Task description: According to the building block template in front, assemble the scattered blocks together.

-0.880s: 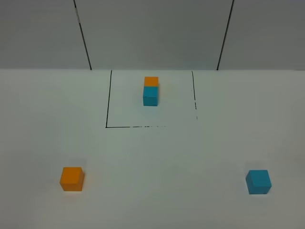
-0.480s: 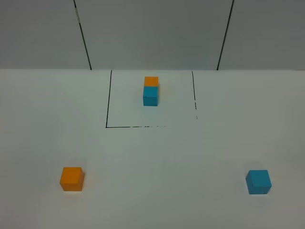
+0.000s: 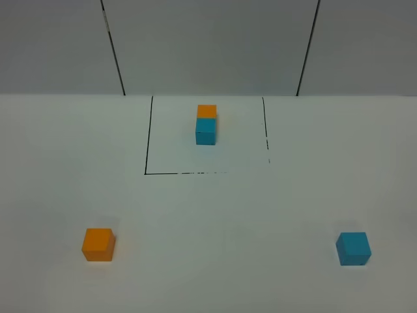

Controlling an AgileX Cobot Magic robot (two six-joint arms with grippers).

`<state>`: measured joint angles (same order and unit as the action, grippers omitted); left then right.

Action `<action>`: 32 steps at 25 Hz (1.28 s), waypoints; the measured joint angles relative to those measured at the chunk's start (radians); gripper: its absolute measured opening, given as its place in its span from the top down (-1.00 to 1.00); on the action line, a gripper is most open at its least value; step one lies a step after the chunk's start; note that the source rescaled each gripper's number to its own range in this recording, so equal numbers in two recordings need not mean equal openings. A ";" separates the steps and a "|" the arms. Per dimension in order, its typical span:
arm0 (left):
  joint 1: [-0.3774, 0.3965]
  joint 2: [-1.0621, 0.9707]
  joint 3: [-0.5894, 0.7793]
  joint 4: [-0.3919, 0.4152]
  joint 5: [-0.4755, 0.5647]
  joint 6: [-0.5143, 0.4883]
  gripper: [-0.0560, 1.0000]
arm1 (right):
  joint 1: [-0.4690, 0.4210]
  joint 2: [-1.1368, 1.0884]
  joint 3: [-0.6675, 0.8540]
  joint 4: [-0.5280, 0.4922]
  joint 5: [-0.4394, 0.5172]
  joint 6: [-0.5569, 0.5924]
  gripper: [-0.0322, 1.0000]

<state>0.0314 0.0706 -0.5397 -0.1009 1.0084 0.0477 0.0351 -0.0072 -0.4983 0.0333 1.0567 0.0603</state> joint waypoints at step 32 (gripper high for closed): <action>-0.301 1.505 -0.419 0.053 -0.237 -0.245 -0.57 | 0.000 0.000 0.000 0.000 0.000 0.000 -0.61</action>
<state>-0.2694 1.5757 -0.9590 -0.0478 0.7717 -0.1975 0.0351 -0.0072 -0.4983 0.0333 1.0567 0.0603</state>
